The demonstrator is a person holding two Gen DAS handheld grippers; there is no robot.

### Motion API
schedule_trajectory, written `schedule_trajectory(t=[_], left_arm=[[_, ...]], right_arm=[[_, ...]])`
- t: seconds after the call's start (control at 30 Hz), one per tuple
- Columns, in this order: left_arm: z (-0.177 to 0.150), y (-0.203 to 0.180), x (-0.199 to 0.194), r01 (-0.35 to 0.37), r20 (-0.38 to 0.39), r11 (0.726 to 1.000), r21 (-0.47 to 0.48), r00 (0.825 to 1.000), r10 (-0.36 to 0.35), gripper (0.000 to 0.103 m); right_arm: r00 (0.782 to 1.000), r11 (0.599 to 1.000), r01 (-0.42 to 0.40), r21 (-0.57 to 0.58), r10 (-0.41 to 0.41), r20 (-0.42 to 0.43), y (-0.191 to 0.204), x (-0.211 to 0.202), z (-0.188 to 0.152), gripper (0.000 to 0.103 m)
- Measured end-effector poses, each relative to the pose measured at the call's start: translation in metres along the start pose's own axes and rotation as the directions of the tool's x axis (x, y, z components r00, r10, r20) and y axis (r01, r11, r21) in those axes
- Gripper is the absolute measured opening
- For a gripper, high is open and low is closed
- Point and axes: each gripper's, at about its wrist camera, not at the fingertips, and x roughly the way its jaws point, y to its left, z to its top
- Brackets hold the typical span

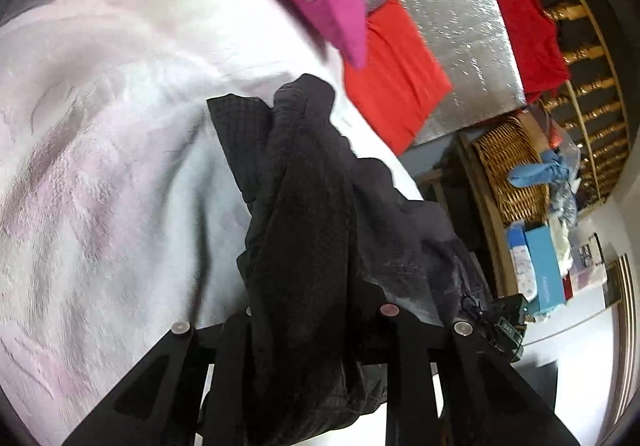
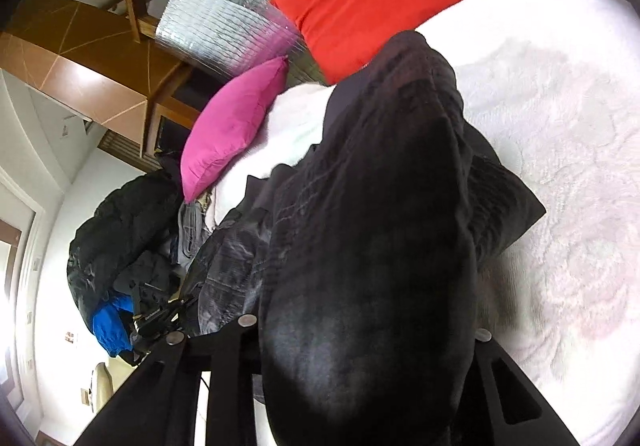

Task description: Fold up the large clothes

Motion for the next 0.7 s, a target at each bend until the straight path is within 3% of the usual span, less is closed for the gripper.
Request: schedule_trajectory(t=[0.27,0.7], left_arm=[[-0.043,-0.033,-0.028,-0.014,-0.049,0.995,0.101,0.999,0.019,0.022],[-0.129,-0.019,-0.060,-0.060,-0.121,0.995,0.085,0.990,0.070,0.022]], right_arm=[[0.999,1.000,0.022,0.003,-0.022,0.024,0.003,-0.039,-0.029,0.034],[1.000,0.998,0.011,0.068,-0.013,0.027,-0.017,-0.085,-0.101,0.034]])
